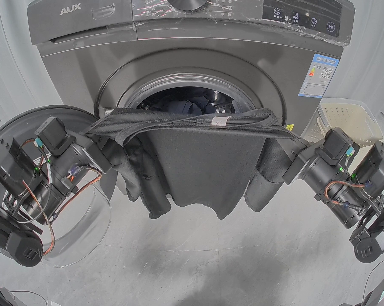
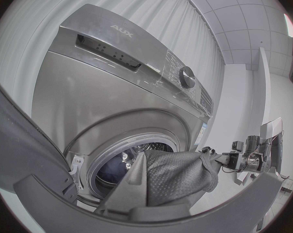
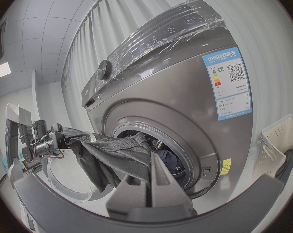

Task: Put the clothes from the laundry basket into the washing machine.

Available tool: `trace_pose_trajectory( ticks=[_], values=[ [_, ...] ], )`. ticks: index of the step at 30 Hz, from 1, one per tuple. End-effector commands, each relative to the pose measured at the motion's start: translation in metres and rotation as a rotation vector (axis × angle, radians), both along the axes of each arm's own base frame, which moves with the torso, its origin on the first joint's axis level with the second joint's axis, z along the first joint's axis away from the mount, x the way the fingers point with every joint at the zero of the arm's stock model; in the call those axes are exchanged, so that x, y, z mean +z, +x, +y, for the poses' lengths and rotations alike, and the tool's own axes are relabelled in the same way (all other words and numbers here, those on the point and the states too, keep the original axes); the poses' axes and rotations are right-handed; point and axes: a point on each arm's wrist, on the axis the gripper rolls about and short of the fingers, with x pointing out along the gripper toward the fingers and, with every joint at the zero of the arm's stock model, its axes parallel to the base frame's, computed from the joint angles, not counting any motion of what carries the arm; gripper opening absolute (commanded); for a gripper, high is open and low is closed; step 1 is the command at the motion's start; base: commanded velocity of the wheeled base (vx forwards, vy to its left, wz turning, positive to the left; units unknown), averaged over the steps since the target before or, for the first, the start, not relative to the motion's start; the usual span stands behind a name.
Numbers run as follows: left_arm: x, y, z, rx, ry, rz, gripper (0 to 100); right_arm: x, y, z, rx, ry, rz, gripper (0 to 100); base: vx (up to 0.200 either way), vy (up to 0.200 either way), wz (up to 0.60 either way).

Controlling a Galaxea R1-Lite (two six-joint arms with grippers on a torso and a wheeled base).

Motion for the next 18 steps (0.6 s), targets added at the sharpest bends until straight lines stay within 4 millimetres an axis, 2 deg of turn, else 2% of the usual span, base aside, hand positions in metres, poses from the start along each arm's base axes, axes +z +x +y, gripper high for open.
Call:
trace_pose_trajectory(
  ticks=[1,5,8,13,18],
  values=[
    [0.006,-0.003,0.000,-0.007,-0.009,-0.024,0,0.008,-0.003,-0.004,-0.004,0.016,-0.025,0,0.000,0.000,0.00],
    [0.015,-0.008,0.001,-0.011,-0.025,-0.055,0,0.017,-0.004,-0.006,-0.005,0.036,-0.056,0,0.000,0.000,0.00],
    [0.013,-0.010,-0.002,-0.028,-0.016,-0.050,0,0.015,-0.005,-0.003,0.005,0.034,-0.049,0,0.000,0.000,0.00],
    [0.017,-0.018,-0.020,-0.112,-0.007,-0.067,0,0.016,-0.005,-0.002,0.012,0.042,-0.048,0,0.000,0.000,0.00],
    [0.014,-0.014,-0.018,-0.154,0.027,-0.052,0,0.012,-0.007,0.001,0.029,0.034,-0.033,0,0.000,0.000,0.00]
  ],
)
